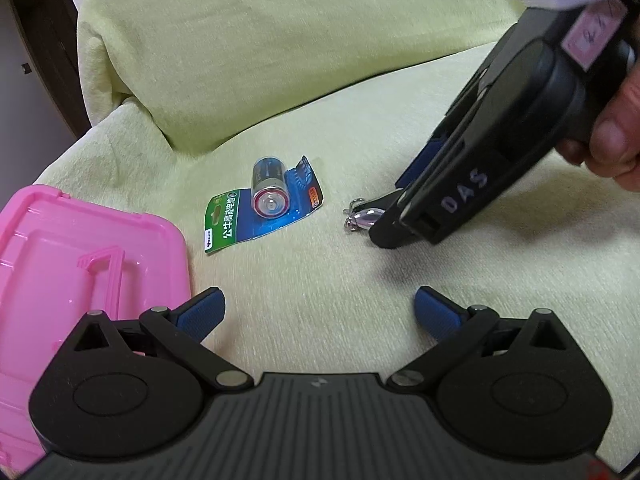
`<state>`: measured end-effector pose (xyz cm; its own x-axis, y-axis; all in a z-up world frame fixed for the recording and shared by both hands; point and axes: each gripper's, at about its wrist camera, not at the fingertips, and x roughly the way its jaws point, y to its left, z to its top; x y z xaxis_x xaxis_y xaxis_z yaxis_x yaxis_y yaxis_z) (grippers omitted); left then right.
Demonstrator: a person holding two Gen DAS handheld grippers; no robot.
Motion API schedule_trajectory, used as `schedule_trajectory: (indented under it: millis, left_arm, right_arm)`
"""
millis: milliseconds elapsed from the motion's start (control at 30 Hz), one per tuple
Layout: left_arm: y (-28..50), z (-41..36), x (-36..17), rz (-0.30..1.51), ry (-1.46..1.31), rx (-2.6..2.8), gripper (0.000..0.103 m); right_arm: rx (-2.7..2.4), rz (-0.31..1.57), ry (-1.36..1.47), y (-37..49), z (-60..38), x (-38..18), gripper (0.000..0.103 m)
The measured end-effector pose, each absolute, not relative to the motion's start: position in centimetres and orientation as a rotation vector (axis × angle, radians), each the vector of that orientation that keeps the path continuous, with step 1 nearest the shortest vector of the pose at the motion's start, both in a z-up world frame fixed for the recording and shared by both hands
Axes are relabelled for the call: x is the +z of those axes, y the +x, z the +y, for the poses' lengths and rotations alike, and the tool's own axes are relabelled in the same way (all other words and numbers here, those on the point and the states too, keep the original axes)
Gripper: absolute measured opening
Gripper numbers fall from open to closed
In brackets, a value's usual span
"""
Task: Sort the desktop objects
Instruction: 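Close the right gripper on the black mouse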
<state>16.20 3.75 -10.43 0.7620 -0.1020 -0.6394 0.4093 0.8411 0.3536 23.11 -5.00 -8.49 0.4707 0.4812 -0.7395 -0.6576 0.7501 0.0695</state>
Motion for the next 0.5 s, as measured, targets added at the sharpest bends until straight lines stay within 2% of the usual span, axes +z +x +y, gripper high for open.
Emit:
schedule_trajectory:
  millis: [367, 500]
  left_arm:
    - [16.12, 3.48, -10.37, 0.655, 0.475, -0.353, 0.102]
    - [16.08, 3.27, -10.4, 0.655, 0.474, -0.363, 0.102]
  right_arm:
    - [0.719, 0.811, -0.326, 22.72, -4.47, -8.37, 0.04]
    - [0.706, 0.814, -0.323, 22.6, -4.45, -8.21, 0.035]
